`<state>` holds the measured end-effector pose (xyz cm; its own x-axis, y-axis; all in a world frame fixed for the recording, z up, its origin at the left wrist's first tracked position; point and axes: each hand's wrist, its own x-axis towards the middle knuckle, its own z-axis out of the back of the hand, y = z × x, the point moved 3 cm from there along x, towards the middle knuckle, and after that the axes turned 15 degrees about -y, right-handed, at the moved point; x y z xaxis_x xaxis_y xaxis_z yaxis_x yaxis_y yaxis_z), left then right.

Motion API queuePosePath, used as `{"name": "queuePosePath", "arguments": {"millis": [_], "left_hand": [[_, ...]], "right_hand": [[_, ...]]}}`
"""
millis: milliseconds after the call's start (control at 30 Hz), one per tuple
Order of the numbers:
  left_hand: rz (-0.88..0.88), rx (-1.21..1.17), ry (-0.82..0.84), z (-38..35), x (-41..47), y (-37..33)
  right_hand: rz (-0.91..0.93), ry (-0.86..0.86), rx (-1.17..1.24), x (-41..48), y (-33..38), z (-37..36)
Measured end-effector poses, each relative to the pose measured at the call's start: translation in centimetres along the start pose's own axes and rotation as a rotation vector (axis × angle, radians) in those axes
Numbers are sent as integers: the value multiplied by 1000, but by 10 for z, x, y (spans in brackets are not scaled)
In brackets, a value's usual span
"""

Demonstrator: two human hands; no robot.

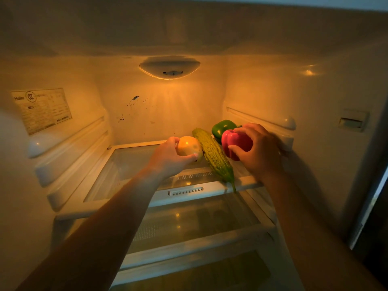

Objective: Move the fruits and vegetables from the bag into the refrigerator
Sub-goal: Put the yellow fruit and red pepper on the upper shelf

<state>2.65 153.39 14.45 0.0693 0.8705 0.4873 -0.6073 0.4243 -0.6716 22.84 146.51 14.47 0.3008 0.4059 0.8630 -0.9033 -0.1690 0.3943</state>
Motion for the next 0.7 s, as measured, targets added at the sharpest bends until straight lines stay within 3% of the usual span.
{"name": "queuePosePath", "arguments": {"millis": [433,700], "left_hand": [[36,68,-31,22,-15,2],[-6,-155,-174,59,-79,-12]], "right_hand": [[-12,-66,102,-9,24,17],[-98,-73,314,-46,44,45]]}}
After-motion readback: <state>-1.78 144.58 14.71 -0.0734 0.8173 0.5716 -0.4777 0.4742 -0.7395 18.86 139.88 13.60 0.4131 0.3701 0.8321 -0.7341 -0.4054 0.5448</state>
